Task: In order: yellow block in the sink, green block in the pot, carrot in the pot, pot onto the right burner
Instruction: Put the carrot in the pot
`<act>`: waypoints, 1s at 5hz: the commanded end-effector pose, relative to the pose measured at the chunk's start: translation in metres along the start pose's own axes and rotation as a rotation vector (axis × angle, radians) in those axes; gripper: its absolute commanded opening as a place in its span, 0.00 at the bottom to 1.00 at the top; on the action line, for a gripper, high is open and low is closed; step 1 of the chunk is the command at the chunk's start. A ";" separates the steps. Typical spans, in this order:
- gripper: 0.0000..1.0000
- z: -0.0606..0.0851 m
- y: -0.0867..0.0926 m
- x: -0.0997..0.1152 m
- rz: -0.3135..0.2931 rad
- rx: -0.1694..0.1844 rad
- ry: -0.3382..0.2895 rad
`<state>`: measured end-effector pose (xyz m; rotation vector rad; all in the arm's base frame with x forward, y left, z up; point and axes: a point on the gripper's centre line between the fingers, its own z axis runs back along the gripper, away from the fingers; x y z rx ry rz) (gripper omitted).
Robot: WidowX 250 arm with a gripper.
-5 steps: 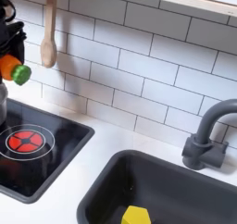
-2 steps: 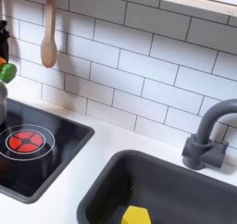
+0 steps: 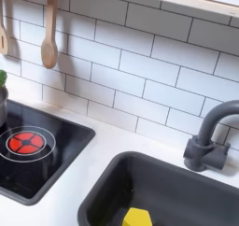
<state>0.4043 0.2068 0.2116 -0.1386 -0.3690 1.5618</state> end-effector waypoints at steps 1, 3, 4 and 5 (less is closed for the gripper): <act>0.00 -0.012 -0.002 0.009 0.023 0.027 -0.007; 0.00 -0.020 0.002 0.009 0.027 0.050 -0.010; 0.00 -0.018 0.001 0.010 0.038 0.047 -0.018; 0.00 -0.023 0.005 0.008 0.043 0.056 -0.021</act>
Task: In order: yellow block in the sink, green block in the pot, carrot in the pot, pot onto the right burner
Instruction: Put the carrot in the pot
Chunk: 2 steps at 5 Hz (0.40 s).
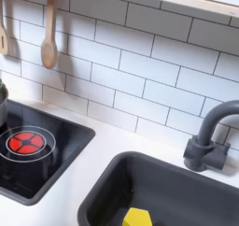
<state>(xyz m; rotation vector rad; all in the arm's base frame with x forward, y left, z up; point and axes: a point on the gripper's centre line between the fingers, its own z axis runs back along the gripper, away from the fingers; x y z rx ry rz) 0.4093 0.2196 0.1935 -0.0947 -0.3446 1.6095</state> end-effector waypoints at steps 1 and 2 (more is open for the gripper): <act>0.00 -0.011 0.008 -0.004 0.009 0.026 0.004; 0.00 -0.010 0.007 -0.003 0.012 0.023 0.006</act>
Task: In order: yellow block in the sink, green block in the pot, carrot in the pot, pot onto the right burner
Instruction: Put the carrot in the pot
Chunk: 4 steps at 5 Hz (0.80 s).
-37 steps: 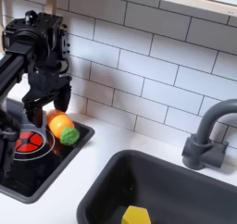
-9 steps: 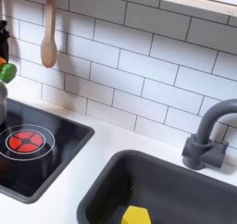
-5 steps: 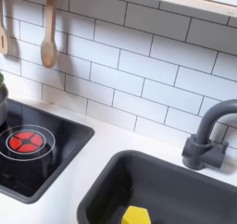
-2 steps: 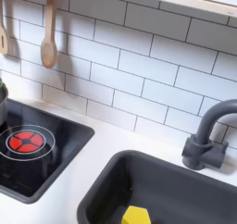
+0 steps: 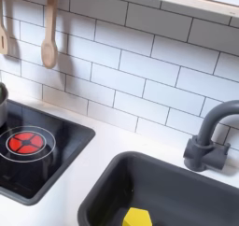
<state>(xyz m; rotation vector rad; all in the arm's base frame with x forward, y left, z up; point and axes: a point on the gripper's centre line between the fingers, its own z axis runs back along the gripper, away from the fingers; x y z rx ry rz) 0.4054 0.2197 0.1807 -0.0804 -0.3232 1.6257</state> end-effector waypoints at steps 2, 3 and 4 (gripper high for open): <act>1.00 0.001 0.000 -0.001 -0.017 0.005 0.005; 1.00 0.001 0.000 -0.002 -0.022 0.004 0.004; 1.00 0.004 -0.001 -0.003 -0.030 -0.006 0.004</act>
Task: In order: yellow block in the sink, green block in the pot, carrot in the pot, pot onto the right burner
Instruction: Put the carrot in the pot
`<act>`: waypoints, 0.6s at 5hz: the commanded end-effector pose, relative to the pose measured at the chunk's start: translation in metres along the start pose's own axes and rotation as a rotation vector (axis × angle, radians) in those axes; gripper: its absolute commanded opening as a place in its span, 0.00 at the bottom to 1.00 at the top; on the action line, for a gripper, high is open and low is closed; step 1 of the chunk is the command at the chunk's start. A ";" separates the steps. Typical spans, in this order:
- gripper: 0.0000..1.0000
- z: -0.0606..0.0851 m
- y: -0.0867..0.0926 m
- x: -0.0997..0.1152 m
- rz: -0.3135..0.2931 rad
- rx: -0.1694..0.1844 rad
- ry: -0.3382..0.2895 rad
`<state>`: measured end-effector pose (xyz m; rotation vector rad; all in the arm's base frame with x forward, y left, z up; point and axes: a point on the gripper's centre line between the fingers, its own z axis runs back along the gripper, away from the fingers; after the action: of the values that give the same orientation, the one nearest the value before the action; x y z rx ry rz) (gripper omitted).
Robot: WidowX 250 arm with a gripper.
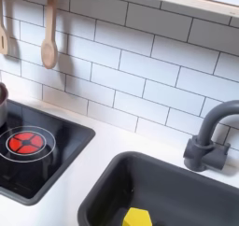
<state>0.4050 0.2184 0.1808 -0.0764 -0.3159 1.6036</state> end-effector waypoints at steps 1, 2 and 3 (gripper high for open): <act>1.00 0.013 -0.006 -0.005 -0.043 -0.049 0.000; 1.00 0.032 -0.012 -0.011 -0.079 -0.101 0.013; 1.00 0.042 -0.012 -0.007 -0.159 -0.134 0.009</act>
<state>0.4072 0.2034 0.2170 -0.1591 -0.3934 1.4135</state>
